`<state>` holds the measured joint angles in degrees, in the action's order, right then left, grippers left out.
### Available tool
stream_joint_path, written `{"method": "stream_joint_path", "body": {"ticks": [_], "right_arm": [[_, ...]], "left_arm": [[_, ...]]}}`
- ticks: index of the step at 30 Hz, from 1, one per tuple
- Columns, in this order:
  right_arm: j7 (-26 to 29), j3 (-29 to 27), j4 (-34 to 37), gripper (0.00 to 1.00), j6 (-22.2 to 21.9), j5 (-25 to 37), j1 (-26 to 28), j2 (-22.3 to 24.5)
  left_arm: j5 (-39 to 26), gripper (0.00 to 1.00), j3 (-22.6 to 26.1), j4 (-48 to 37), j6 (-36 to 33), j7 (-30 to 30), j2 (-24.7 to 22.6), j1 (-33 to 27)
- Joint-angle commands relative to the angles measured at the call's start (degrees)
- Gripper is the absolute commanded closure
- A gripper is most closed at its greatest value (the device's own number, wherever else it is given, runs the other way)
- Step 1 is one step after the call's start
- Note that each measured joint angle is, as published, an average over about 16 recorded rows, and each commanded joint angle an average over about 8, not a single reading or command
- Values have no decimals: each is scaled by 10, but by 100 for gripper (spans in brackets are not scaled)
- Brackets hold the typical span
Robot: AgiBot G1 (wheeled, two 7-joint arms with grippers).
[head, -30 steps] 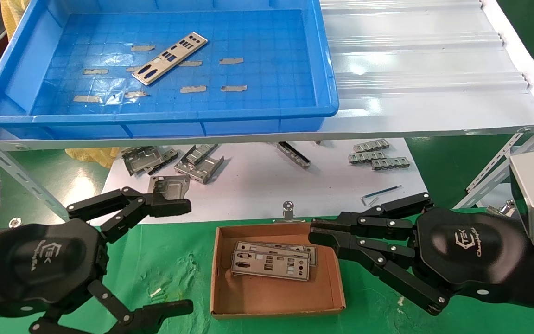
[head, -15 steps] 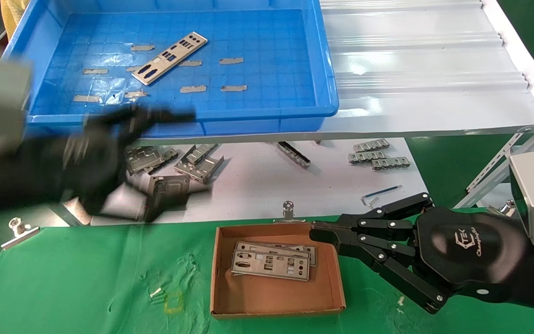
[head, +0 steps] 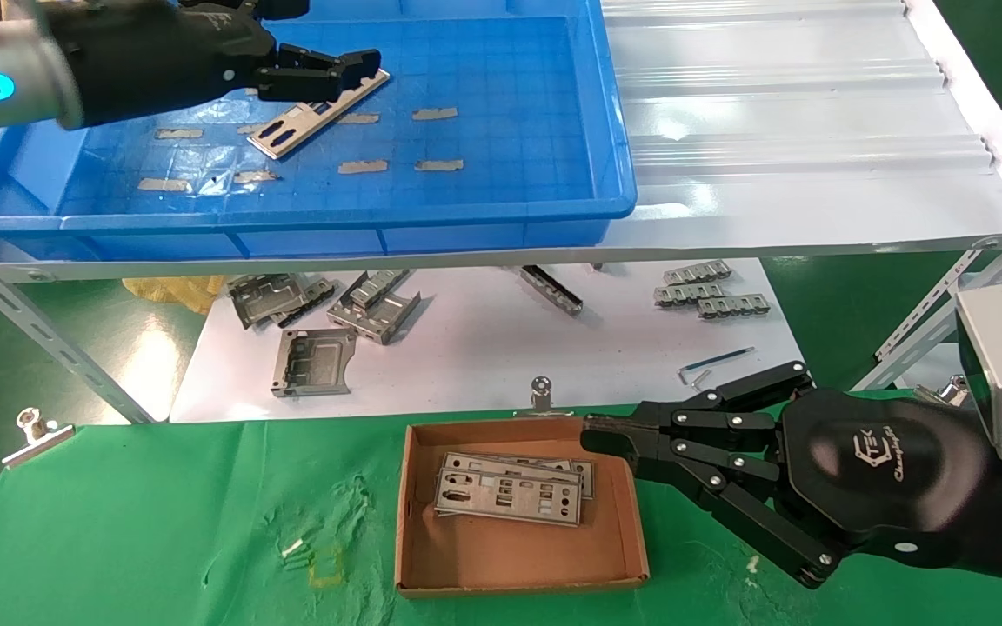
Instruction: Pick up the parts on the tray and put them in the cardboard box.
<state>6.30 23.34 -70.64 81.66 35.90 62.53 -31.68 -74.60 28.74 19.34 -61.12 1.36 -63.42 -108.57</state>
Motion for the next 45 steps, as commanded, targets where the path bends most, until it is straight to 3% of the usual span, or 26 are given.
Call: {"method": "stream_joint_path", "body": {"ticks": [1, 7, 8, 12, 13, 15, 16, 20, 22, 45], "right_arm": [[0, 0, 0, 100, 0, 0, 0, 0], [0, 0, 0, 98, 0, 0, 0, 0], [0, 0, 0, 90, 0, 0, 0, 0], [0, 0, 0, 40, 0, 0, 0, 0], [0, 0, 0, 27, 0, 0, 0, 0], [0, 0, 0, 5, 0, 0, 0, 0], [0, 0, 0, 0, 0, 0, 0, 0], [0, 0, 0, 0, 0, 0, 0, 0], [0, 0, 0, 0, 0, 0, 0, 0], [0, 0, 0, 0, 0, 0, 0, 0]], "left_arm": [[-21, 0, 9, -48, 41, -10, -23, -22], [-47, 0, 25, -110, 60, -22, -53, -41], [-49, 0, 27, -117, 60, -23, -56, -43], [-52, 1, 29, -138, 58, -30, -63, -48], [-52, 7, 29, -142, 59, -31, -65, -48], [-51, 28, 29, -150, 59, -33, -67, -49], [-51, 41, 28, -153, 60, -33, -68, -50], [-45, 89, 25, -164, 64, -36, -71, -50], [-42, 100, 22, -170, 67, -35, -72, -49], [-37, 100, 18, -197, 128, -19, -86, -43]]}}
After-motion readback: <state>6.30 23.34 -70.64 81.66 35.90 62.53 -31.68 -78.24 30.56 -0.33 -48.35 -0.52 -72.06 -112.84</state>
